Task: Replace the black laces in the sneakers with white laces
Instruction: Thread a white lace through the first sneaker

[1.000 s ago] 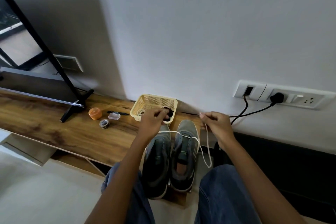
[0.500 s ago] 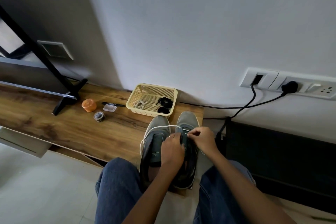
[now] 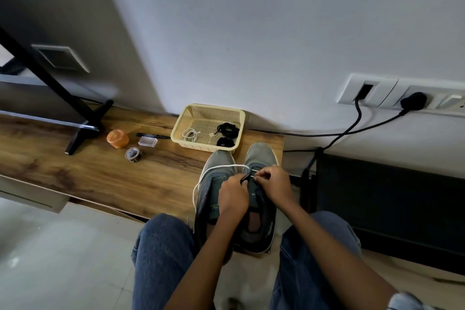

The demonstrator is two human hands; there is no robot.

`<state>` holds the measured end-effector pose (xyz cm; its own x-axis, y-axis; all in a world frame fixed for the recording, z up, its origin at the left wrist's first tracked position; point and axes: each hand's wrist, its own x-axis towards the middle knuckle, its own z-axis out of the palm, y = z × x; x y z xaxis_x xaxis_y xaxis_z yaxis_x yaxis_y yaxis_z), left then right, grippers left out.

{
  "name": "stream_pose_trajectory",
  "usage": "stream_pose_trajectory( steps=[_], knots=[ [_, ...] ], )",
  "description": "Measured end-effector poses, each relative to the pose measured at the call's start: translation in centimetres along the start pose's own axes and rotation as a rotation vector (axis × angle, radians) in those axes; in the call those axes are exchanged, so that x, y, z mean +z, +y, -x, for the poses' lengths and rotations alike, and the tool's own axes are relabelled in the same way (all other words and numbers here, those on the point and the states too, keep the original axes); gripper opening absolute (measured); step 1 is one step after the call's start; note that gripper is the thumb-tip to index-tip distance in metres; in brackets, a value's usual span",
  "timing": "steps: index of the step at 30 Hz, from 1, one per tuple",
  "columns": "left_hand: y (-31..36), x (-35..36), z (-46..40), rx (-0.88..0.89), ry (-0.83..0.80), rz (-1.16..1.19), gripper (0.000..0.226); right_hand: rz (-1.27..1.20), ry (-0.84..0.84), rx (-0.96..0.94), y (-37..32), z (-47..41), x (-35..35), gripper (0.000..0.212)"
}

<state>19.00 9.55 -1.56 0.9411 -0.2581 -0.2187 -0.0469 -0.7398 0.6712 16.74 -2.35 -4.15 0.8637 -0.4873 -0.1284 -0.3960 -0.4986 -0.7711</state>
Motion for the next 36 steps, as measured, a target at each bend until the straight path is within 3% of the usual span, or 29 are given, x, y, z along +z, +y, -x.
stream_pose_trajectory(
  steps=[14, 30, 36],
  knots=[
    [-0.3, -0.2, -0.3, 0.011, -0.025, 0.021, 0.03, -0.124, 0.066, 0.033, 0.2, 0.1, 1.2, 0.006],
    [-0.6, -0.6, -0.1, 0.064, -0.06, 0.018, 0.031, -0.006, 0.115, 0.135, -0.4, 0.1, 3.0, 0.013],
    [-0.6, -0.5, 0.1, 0.099, -0.083, -0.028, 0.033, -0.072, 0.127, 0.164, 0.0, 0.2, 3.1, 0.008]
  ],
)
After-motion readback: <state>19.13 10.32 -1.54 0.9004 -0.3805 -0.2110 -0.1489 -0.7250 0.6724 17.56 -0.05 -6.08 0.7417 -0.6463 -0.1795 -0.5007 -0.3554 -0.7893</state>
